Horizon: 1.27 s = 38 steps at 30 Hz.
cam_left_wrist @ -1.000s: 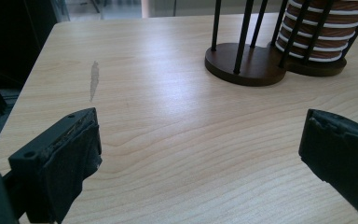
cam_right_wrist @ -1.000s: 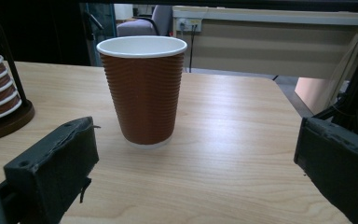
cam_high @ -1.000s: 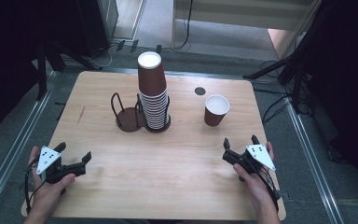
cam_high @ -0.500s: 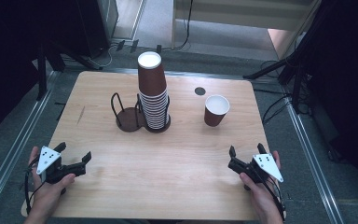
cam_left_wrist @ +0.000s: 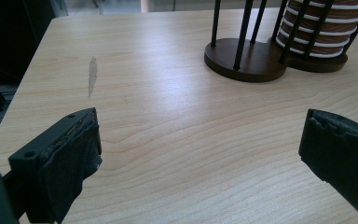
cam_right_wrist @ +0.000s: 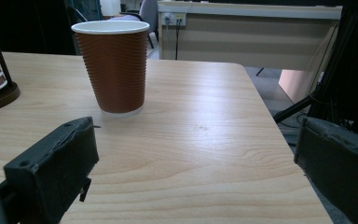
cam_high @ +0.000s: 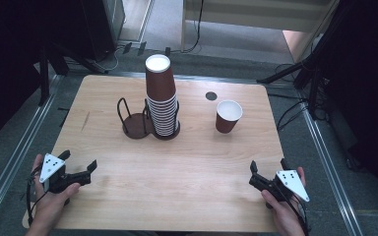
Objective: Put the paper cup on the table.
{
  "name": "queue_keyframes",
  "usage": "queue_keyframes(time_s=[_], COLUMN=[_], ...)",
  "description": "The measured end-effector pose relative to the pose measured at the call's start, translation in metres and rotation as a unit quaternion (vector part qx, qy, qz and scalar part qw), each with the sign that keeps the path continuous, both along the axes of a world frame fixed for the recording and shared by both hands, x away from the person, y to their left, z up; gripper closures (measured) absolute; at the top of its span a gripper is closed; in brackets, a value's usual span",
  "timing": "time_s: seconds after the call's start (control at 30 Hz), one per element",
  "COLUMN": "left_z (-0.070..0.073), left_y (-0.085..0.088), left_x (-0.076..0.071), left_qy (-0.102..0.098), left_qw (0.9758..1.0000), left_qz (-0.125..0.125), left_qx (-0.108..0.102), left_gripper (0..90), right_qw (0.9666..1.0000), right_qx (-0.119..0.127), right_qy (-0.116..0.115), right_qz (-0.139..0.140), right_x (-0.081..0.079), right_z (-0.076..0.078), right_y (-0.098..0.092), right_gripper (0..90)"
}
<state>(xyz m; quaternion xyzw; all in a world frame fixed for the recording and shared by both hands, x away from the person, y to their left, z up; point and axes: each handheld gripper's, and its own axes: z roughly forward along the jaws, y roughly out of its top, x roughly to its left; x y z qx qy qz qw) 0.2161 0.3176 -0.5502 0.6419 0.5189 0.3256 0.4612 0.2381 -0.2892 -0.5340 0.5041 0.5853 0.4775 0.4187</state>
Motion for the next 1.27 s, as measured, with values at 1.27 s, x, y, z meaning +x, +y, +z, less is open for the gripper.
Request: queue_keyframes(time_s=[1.27], left_z=[0.000], left_y=[0.000], left_x=[-0.002], left_qy=[0.007], left_qw=[1.0000], left_qz=[-0.006], left_qx=[-0.003], left_gripper=[0.0], right_qw=[0.9960], right_qx=[-0.016], right_qy=[0.078], right_qz=[-0.041], right_x=[-0.025], right_z=[-0.008], right_y=[-0.025], right_gripper=[0.0])
